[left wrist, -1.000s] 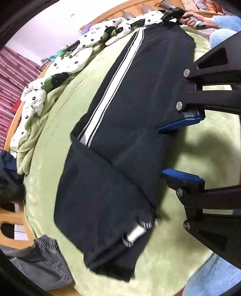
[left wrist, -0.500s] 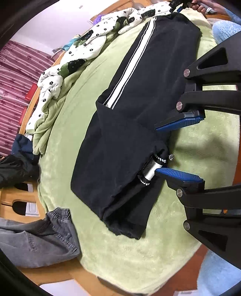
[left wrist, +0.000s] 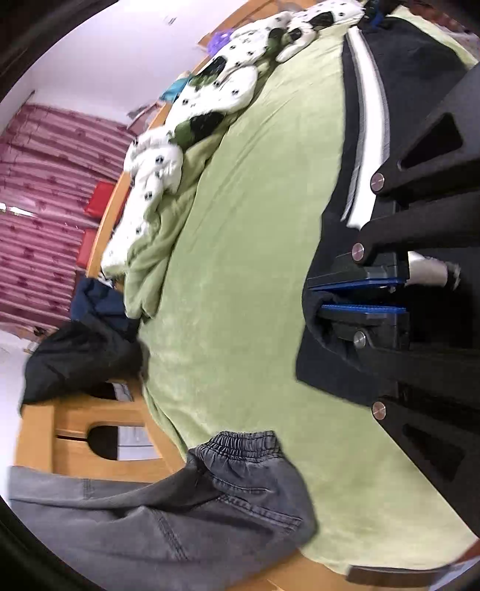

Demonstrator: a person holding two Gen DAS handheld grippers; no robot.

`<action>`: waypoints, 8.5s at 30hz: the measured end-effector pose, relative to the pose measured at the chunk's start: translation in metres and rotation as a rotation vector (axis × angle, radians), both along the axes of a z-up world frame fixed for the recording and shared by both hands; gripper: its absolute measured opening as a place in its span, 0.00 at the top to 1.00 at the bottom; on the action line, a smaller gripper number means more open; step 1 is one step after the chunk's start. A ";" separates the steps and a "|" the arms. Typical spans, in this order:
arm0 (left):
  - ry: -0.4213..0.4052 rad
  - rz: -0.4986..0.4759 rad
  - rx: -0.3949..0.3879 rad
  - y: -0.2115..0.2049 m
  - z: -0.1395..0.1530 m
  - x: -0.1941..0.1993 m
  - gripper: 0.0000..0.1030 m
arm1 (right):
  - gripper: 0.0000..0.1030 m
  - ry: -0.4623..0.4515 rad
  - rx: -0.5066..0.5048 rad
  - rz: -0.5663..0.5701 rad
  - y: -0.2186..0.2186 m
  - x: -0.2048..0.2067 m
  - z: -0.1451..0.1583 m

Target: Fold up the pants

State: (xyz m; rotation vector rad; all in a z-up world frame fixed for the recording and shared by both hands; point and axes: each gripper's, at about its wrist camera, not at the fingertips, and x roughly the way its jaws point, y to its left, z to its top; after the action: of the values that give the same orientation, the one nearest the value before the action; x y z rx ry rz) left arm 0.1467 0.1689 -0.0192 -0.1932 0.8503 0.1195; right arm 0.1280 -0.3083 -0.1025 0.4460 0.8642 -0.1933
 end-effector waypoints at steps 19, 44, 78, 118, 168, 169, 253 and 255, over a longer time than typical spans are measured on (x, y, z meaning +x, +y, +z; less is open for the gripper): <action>0.184 0.149 -0.170 0.059 -0.092 0.044 0.40 | 0.55 0.044 0.010 0.098 0.053 0.067 -0.046; 0.078 0.157 0.034 0.035 -0.055 0.041 0.42 | 0.31 0.044 -0.341 0.497 -0.054 0.112 -0.073; 0.126 -0.021 0.048 -0.027 -0.085 0.054 0.39 | 0.76 0.147 -0.381 0.118 -0.183 0.094 -0.116; 0.098 0.056 -0.449 0.056 -0.094 -0.174 0.56 | 0.53 -0.043 -0.042 0.206 0.030 -0.091 -0.009; 0.019 -0.409 0.082 -0.365 -0.062 -0.090 0.88 | 0.57 -0.042 -0.025 -0.014 -0.126 -0.115 -0.032; 0.067 -0.433 0.070 -0.377 -0.082 -0.094 0.88 | 0.57 -0.043 -0.014 -0.019 -0.129 -0.118 -0.032; 0.128 -0.349 0.001 -0.192 -0.117 -0.134 0.37 | 0.67 0.096 -0.057 0.306 0.009 -0.097 -0.084; 0.159 -0.349 -0.011 -0.190 -0.104 -0.134 0.39 | 0.67 0.083 -0.013 0.267 -0.002 -0.098 -0.067</action>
State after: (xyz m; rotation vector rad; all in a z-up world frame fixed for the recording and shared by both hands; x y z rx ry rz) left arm 0.0129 -0.0214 -0.1229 -0.0436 1.0307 -0.1988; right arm 0.0297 -0.3100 -0.1692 0.3082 0.9939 0.0284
